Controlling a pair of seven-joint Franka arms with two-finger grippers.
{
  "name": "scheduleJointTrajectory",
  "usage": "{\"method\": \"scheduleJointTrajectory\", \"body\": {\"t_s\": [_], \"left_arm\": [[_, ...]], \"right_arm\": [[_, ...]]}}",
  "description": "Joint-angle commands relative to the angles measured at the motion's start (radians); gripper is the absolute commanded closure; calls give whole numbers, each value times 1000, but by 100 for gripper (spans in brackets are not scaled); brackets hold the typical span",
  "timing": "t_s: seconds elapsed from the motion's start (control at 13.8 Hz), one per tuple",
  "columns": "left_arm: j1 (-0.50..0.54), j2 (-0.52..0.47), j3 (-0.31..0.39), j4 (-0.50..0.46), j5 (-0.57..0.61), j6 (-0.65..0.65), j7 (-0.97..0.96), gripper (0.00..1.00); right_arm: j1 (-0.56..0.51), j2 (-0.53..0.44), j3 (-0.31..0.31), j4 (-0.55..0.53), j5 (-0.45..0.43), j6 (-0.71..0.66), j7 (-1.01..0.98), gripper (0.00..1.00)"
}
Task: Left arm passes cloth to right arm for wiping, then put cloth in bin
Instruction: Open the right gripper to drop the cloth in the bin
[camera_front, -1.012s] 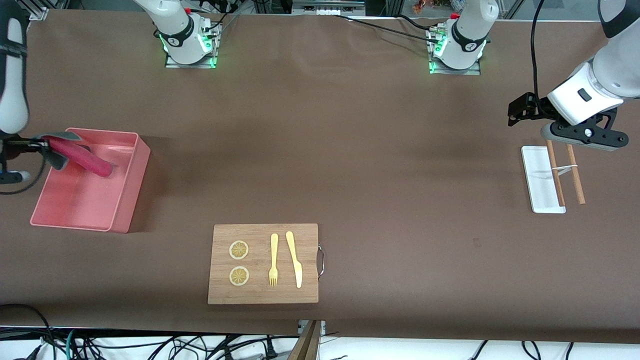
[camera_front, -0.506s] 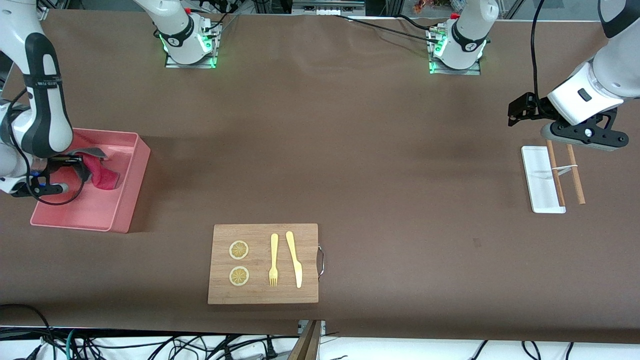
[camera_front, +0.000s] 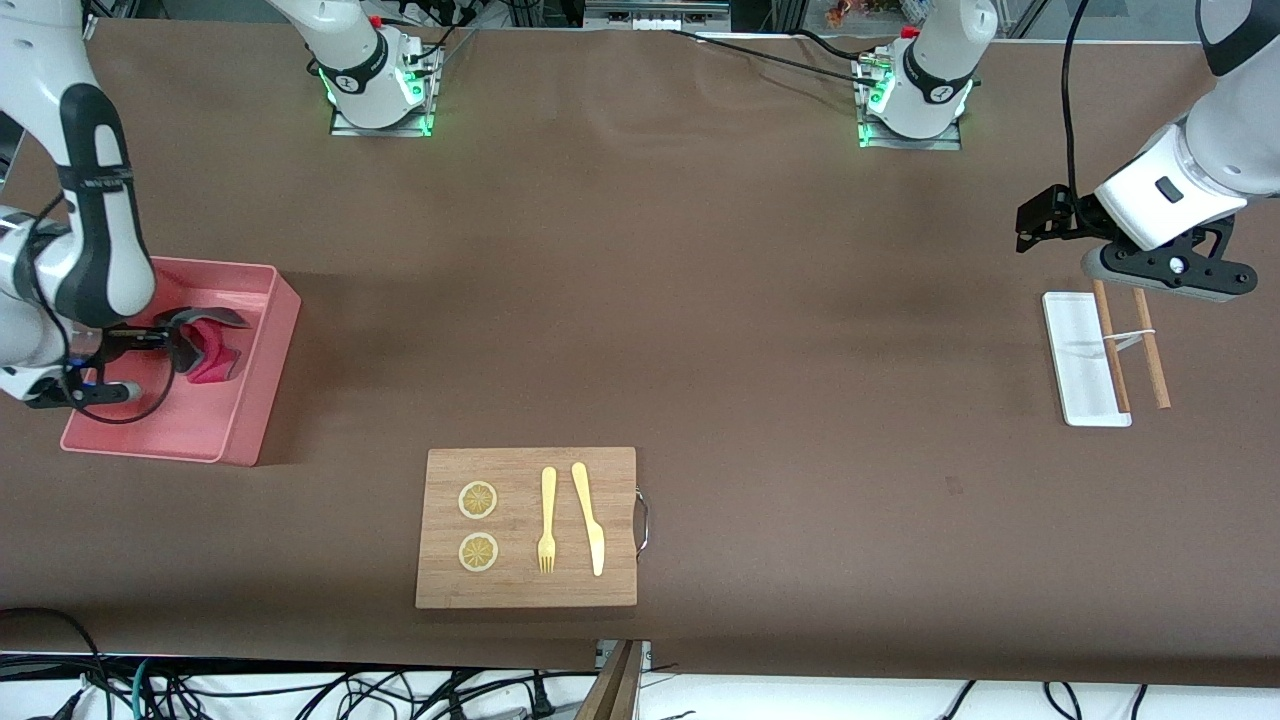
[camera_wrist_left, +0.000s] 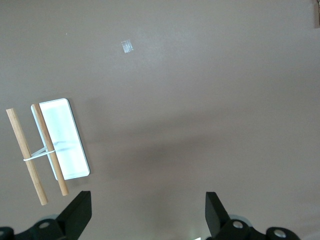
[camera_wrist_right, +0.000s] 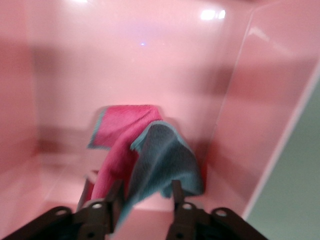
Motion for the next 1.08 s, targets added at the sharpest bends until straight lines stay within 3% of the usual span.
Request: {"method": "scheduleJointTrajectory", "body": {"t_s": [0.0,0.22,0.51,0.79,1.01], "left_arm": [[-3,10,-3,26,23,-12,-4,0],[-3,10,-3,26,23,-12,-4,0],[-3,10,-3,26,23,-12,-2,0],[-3,10,-3,26,25,-12,-2,0],[-3,10,-3,26,25,-12,-2,0]], "right_arm": [[5,-95,16,85,16,-183,4,0],[11,-151,54,184,14,-338,10,0],[11,-277,186,189,-12,-441,290,0],[11,-402,310,187,-22,-447,327,0],[10,-450,352,199,-58,-432,318,0]]}}
